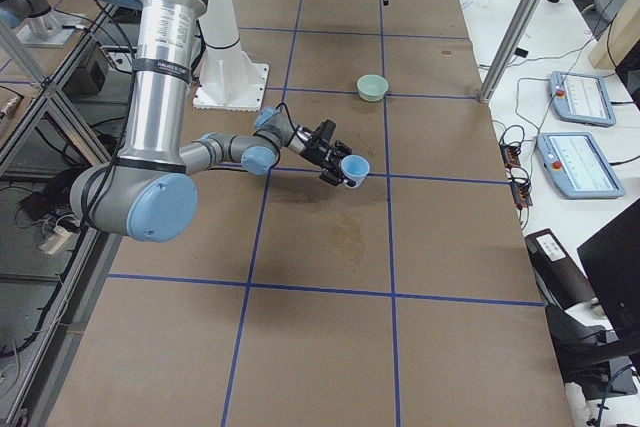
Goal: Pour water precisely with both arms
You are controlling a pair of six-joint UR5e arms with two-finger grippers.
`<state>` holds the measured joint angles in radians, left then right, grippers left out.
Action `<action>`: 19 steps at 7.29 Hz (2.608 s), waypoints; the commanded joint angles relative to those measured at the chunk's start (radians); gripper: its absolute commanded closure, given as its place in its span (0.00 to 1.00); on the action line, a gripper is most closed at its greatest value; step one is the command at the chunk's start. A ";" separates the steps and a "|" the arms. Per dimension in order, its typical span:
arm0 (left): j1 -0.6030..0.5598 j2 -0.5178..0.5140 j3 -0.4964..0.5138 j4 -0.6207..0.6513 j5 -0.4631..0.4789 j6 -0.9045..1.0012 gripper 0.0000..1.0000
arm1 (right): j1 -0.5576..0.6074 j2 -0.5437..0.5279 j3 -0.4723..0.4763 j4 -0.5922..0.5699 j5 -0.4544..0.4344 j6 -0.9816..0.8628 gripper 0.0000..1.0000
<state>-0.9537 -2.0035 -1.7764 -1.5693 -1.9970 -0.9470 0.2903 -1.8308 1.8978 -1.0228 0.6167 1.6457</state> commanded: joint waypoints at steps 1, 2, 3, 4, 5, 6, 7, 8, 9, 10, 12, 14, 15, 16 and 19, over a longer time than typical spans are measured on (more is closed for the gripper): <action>0.001 0.002 0.000 0.000 0.001 0.001 0.00 | -0.074 -0.089 -0.016 0.000 -0.067 0.126 1.00; 0.001 0.002 0.000 0.000 0.001 -0.001 0.00 | -0.094 -0.120 -0.032 0.000 -0.075 0.190 1.00; 0.001 0.002 -0.001 0.000 0.001 -0.001 0.00 | -0.117 -0.133 -0.066 -0.013 -0.104 0.238 1.00; 0.004 0.000 -0.003 -0.001 0.000 -0.015 0.00 | -0.144 -0.139 -0.068 -0.084 -0.109 0.315 1.00; 0.006 0.000 -0.003 -0.002 0.001 -0.019 0.00 | -0.175 -0.140 -0.066 -0.130 -0.112 0.347 1.00; 0.006 0.000 -0.003 0.000 0.001 -0.013 0.00 | -0.183 -0.159 -0.065 -0.134 -0.115 0.348 1.00; 0.006 0.000 -0.003 -0.001 0.001 -0.015 0.00 | -0.187 -0.178 -0.062 -0.132 -0.120 0.364 1.00; 0.006 0.000 -0.003 -0.002 0.001 -0.013 0.00 | -0.195 -0.195 -0.059 -0.131 -0.123 0.391 1.00; 0.006 0.000 -0.003 -0.002 0.001 -0.013 0.00 | -0.203 -0.200 -0.053 -0.131 -0.124 0.394 1.00; 0.006 0.000 -0.005 -0.002 0.001 -0.015 0.00 | -0.209 -0.202 -0.048 -0.132 -0.135 0.399 1.00; 0.006 0.006 -0.015 0.000 0.001 -0.015 0.00 | -0.239 -0.228 -0.048 -0.132 -0.137 0.421 1.00; 0.006 0.006 -0.018 0.000 0.001 -0.016 0.00 | -0.267 -0.238 -0.048 -0.132 -0.132 0.424 1.00; 0.006 0.015 -0.023 0.000 0.001 -0.015 0.00 | -0.281 -0.243 -0.048 -0.134 -0.132 0.425 1.00; 0.006 0.022 -0.031 0.000 0.001 -0.013 0.00 | -0.292 -0.245 -0.048 -0.135 -0.130 0.428 0.96; 0.006 0.022 -0.031 0.000 0.001 -0.013 0.00 | -0.313 -0.274 -0.049 -0.138 -0.135 0.466 0.51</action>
<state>-0.9480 -1.9825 -1.8065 -1.5693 -1.9957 -0.9604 -0.0158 -2.0951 1.8499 -1.1598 0.4845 2.0905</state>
